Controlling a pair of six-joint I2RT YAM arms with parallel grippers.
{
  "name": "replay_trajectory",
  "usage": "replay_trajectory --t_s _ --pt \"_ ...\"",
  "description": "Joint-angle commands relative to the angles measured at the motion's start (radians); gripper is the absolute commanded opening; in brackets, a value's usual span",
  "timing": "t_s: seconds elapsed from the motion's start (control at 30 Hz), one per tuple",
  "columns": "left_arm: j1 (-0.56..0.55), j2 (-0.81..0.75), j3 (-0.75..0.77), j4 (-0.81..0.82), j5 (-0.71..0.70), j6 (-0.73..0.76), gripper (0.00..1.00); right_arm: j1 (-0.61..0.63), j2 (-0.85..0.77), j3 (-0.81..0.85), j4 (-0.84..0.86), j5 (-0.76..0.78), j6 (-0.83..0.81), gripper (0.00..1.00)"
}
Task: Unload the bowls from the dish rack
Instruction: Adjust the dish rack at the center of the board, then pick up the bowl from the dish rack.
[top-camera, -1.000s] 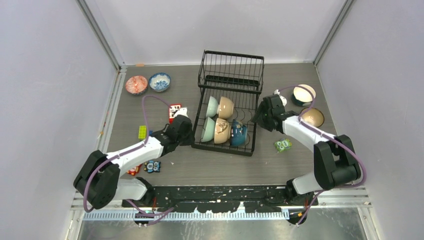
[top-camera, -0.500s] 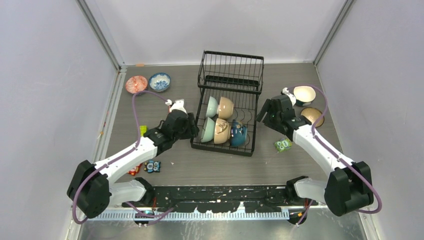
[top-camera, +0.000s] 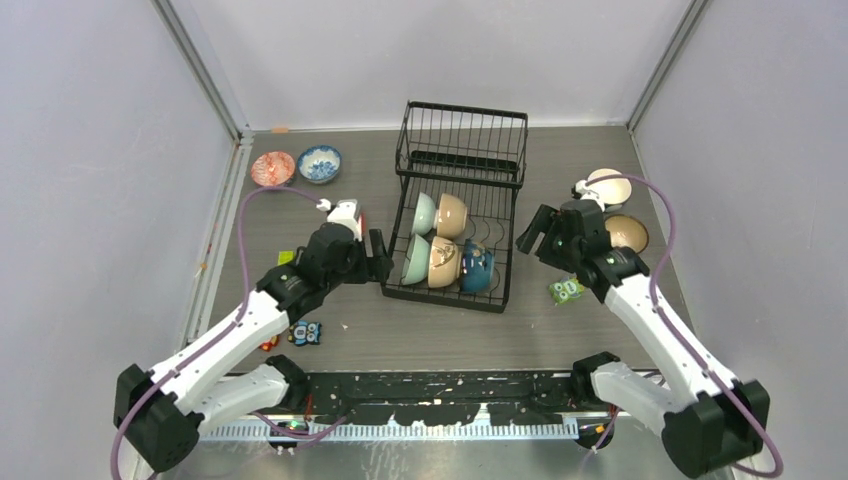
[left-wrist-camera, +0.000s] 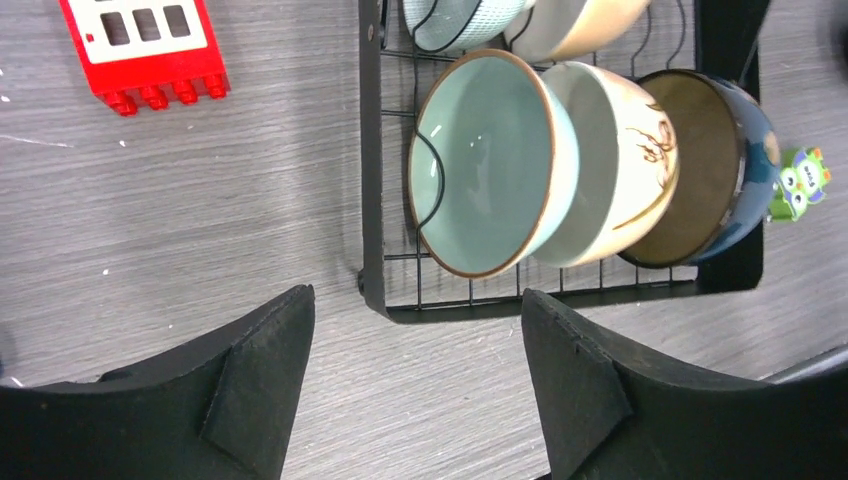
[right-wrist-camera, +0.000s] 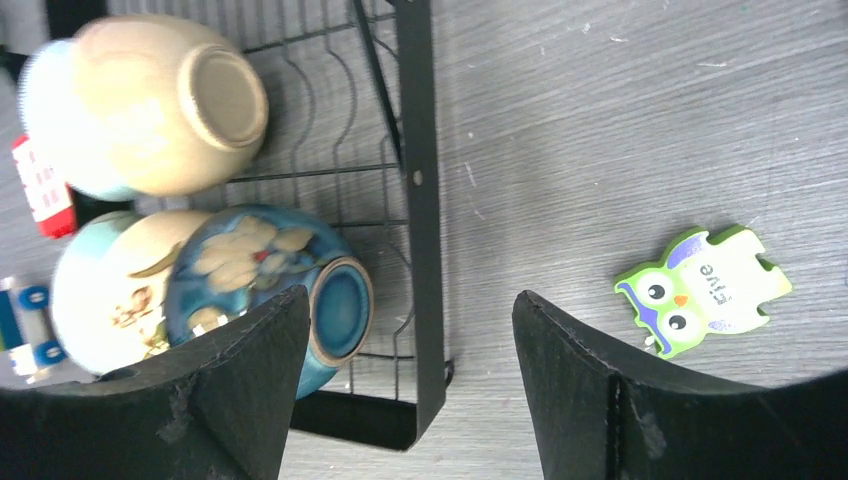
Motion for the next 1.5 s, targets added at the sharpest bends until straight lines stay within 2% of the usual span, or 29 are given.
replay_trajectory --t_s 0.0,0.23,0.37,0.47,0.57,0.73,0.9,1.07,1.17,1.23,1.47 --pt "0.001 -0.068 0.058 -0.059 0.048 0.078 0.78 0.006 -0.132 -0.021 -0.025 -0.066 -0.017 0.79" --pt "0.003 -0.103 0.089 -0.028 0.172 0.166 0.80 0.005 -0.278 -0.060 -0.079 -0.170 -0.010 0.79" --pt "0.009 -0.115 0.074 0.055 0.292 0.190 0.79 0.006 -0.406 -0.146 -0.023 -0.206 0.024 0.79" --pt "0.034 -0.106 0.055 0.096 0.328 0.208 0.79 0.006 -0.476 -0.204 0.020 -0.235 0.054 0.80" --pt "0.096 -0.068 0.051 0.134 0.410 0.162 0.79 0.006 -0.511 -0.236 0.047 -0.266 0.079 0.80" --pt "0.189 0.036 0.033 0.284 0.621 0.029 0.78 0.005 -0.538 -0.271 0.086 -0.274 0.113 0.80" --pt "0.208 0.137 0.042 0.386 0.746 -0.010 0.76 0.006 -0.568 -0.307 0.125 -0.295 0.142 0.80" --pt "0.290 0.243 0.031 0.455 0.786 -0.060 0.73 0.005 -0.565 -0.342 0.158 -0.324 0.162 0.80" --pt "0.339 0.317 -0.009 0.617 0.903 -0.167 0.67 0.005 -0.574 -0.355 0.164 -0.324 0.165 0.80" --pt "0.344 0.352 -0.033 0.700 0.930 -0.228 0.66 0.006 -0.576 -0.360 0.166 -0.323 0.168 0.80" --pt "0.344 0.392 -0.049 0.727 0.937 -0.226 0.65 0.006 -0.572 -0.390 0.207 -0.349 0.194 0.80"
